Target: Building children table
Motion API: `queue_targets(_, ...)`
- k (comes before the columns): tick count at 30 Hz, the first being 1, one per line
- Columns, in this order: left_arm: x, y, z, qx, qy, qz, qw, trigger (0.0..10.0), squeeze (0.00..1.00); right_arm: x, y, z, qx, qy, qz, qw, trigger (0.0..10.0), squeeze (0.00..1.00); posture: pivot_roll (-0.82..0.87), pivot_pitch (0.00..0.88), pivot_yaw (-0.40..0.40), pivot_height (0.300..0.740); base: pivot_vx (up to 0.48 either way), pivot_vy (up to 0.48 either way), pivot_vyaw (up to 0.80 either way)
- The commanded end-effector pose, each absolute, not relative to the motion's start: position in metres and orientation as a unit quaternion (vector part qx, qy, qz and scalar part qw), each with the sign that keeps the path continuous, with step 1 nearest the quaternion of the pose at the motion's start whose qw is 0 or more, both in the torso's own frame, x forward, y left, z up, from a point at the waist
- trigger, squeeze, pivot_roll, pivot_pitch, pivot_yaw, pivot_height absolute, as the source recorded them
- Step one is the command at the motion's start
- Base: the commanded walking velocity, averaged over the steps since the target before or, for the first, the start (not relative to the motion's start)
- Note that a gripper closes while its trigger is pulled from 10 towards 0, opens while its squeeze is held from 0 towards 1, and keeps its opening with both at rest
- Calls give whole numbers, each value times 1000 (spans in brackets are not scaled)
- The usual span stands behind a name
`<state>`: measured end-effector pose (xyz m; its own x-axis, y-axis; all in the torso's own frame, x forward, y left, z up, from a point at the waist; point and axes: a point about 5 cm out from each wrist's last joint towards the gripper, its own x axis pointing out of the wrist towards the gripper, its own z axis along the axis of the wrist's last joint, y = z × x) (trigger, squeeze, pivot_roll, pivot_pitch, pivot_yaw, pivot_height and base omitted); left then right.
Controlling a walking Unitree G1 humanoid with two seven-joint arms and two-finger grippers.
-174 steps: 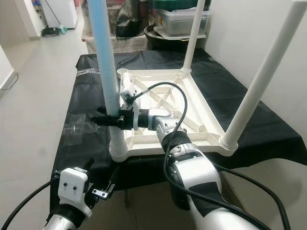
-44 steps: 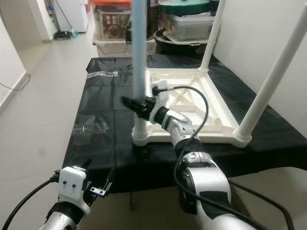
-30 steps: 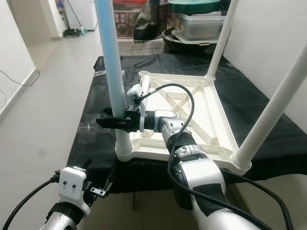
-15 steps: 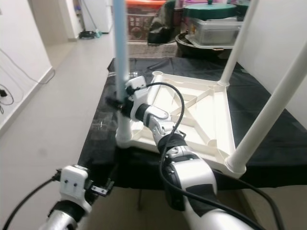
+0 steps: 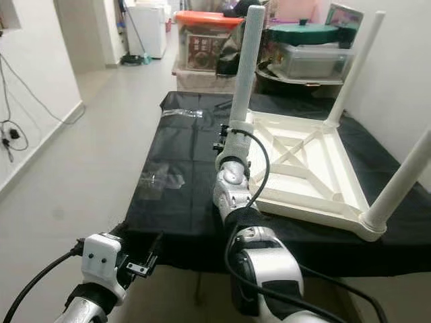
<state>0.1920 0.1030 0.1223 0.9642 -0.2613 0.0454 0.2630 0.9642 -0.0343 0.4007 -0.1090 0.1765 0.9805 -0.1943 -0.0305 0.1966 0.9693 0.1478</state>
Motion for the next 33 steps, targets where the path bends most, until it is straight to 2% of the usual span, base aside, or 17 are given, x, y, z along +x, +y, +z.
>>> queue_targets(1,192,104,118,-18,-11,-133,991,10000,0,396,-107,156,126,58,-108,984,5451,0,61,0,-14,740,0,0,0)
queue_targets(2,192,104,118,-19,-11,-133,991,10000,0,397,-102,161,131,45,-87,987,10000,0,61,0,-14,740,0,0,0)
queue_targets(5,192,104,118,-19,-11,-132,991,10000,0,398,-96,165,140,34,-58,988,10000,0,61,0,-14,740,0,0,0)
queue_targets(6,192,104,118,-19,-11,-132,991,10000,0,399,-91,171,142,15,-17,990,10000,1000,61,0,-14,740,0,0,0)
queue_targets(8,193,104,118,-19,-11,-133,991,10000,0,400,-87,180,142,-13,42,989,10000,1000,59,0,-14,740,0,0,0)
queue_targets(9,193,103,118,-19,-11,-133,991,10000,0,401,-86,184,150,-19,79,985,10000,0,59,0,-14,740,0,0,0)
queue_targets(11,193,103,118,-19,-11,-133,991,10000,0,402,-85,186,156,-21,100,982,10000,0,59,0,-14,740,0,0,0)
queue_targets(14,193,103,118,-20,-11,-133,991,10000,0,401,-79,191,153,-20,222,963,10000,0,57,0,-13,740,0,0,0)
queue_targets(15,193,103,118,-20,-11,-133,991,10000,0,401,-79,191,153,-20,222,963,10000,0,57,0,-13,740,0,0,0)
queue_targets(19,193,104,118,-19,-11,-132,991,10000,0,393,-70,197,139,4,421,896,10000,0,59,0,-16,740,0,0,0)
queue_targets(21,193,104,118,-19,-11,-132,991,10000,0,393,-70,197,139,4,421,896,10000,0,59,0,-16,740,0,0,0)
queue_targets(23,193,104,118,-19,-10,-131,991,10000,0,388,-64,199,131,19,491,861,10000,0,74,0,-20,740,0,0,0)
queue_targets(24,193,104,118,-19,-10,-131,991,10000,0,388,-64,199,131,19,491,861,10000,0,74,0,-20,740,0,0,0)
queue_targets(25,193,104,117,-19,-10,-131,991,10000,0,383,-60,198,108,28,536,837,10000,0,74,0,-20,740,0,0,0)
queue_targets(26,193,104,117,-19,-10,-131,991,10000,0,383,-60,198,108,28,536,837,10000,0,74,0,-20,740,0,0,0)
queue_targets(29,193,105,117,-18,-9,-132,991,10000,0,374,-52,195,65,53,623,777,10000,0,114,0,-23,740,0,0,0)
queue_targets(33,192,104,117,-16,-10,-132,991,10000,0,371,-50,196,57,58,645,760,10000,0,118,0,-36,740,0,0,0)
